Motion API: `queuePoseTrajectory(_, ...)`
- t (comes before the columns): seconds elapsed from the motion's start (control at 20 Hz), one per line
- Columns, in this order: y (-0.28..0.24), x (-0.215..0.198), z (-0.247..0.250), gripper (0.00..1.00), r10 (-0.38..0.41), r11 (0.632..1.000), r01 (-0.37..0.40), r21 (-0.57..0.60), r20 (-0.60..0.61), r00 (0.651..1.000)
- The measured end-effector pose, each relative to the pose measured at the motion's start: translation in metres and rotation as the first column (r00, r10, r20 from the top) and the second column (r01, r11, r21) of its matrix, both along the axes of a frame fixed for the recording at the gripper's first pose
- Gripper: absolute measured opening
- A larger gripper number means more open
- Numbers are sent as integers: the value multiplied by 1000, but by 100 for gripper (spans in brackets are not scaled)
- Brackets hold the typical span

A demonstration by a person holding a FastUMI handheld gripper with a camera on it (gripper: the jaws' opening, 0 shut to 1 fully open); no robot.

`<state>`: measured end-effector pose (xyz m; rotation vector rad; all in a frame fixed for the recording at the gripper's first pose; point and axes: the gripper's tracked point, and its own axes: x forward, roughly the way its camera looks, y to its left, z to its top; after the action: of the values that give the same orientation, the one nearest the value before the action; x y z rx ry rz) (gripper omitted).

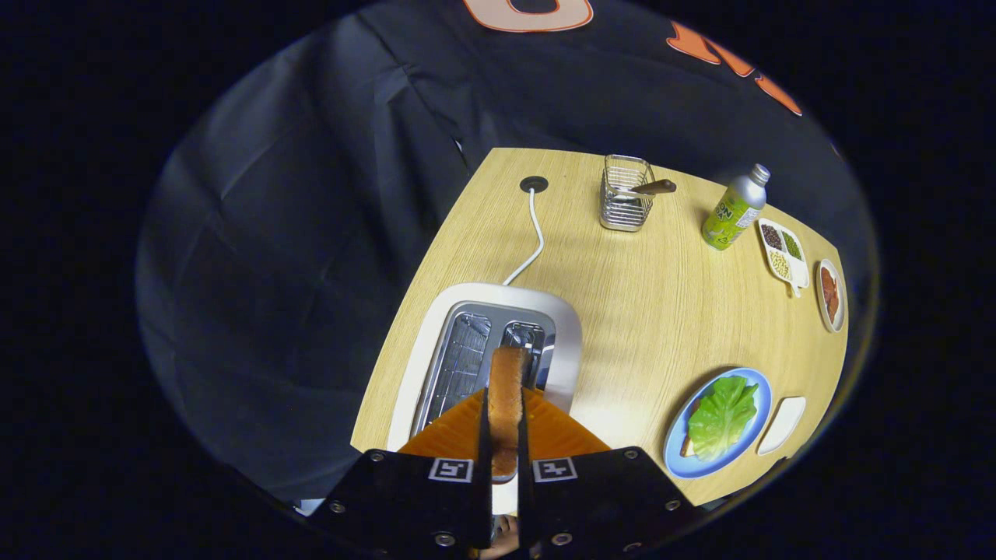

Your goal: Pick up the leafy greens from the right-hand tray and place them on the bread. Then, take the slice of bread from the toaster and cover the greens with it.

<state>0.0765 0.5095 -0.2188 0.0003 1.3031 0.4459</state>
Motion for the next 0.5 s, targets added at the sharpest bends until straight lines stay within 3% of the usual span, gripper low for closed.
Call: queuePoseTrajectory(0.5, -23, -7, 63, 13, 8, 983, -21, 181, 71, 997)
